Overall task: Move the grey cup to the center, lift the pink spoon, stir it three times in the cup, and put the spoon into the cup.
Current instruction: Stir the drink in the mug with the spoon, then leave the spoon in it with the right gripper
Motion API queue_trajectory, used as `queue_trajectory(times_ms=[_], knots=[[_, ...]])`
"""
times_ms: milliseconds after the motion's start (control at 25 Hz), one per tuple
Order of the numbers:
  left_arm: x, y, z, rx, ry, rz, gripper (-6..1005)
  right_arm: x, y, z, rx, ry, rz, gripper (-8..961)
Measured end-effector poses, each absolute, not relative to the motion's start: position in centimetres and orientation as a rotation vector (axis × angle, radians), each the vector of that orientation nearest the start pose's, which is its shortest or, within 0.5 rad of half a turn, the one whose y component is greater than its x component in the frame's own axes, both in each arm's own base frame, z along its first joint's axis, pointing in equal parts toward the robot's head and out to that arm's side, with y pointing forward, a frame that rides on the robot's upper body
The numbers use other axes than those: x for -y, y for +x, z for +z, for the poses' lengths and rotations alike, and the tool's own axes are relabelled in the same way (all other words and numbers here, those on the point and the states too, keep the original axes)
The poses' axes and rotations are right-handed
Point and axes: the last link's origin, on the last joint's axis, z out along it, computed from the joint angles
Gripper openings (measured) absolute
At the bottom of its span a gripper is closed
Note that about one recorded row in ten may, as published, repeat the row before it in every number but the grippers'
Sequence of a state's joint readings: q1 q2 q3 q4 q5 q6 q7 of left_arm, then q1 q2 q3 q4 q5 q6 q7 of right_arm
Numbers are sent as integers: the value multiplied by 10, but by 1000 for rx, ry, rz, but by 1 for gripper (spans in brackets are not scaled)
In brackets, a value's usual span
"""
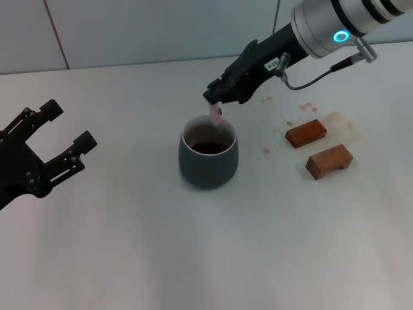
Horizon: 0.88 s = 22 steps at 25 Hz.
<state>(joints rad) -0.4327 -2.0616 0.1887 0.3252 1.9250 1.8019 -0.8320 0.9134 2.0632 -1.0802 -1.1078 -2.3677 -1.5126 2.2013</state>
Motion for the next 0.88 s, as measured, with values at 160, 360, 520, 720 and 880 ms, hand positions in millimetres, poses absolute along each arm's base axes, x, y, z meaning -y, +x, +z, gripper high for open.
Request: queue_trajectory(times_ms=[160, 360, 520, 720, 880], knots=[[-279, -291, 21, 343, -2240, -1187, 859, -412, 89, 11, -530, -2858, 31, 182], [-278, -289, 19, 347, -2240, -1200, 859, -423, 93, 6, -529, -2797, 34, 186], [-278, -289, 19, 347, -2240, -1201, 859, -426, 97, 6, -524, -2771, -2, 190], [-278, -289, 19, 346, -2240, -1203, 859, -422, 97, 5, -525, -2795, -42, 195], [-276, -289, 19, 344, -2240, -1208, 859, -417, 95, 5, -530, -2835, -53, 199]])
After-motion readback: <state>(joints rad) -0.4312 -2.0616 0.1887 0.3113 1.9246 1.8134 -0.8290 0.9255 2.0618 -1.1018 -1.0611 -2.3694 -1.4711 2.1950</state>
